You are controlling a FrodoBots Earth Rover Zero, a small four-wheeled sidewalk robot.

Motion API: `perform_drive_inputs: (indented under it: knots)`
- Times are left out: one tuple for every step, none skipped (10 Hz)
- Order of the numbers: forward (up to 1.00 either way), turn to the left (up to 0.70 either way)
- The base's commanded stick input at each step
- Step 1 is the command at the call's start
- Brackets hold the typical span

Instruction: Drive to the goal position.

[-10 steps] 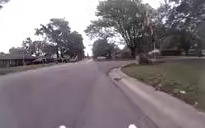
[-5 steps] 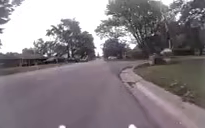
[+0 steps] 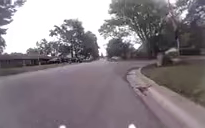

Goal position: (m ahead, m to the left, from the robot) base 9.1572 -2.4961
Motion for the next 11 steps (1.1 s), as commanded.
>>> perform_drive_inputs:
  knots:
    - [1.00, 0.00]
    - [1.00, 0.00]
    - [1.00, 0.00]
    - [1.00, 0.00]
    - [1.00, 0.00]
    - [1.00, 0.00]
    - [1.00, 0.00]
    - [1.00, 0.00]
    - [1.00, 0.00]
    - [1.00, 0.00]
    - [1.00, 0.00]
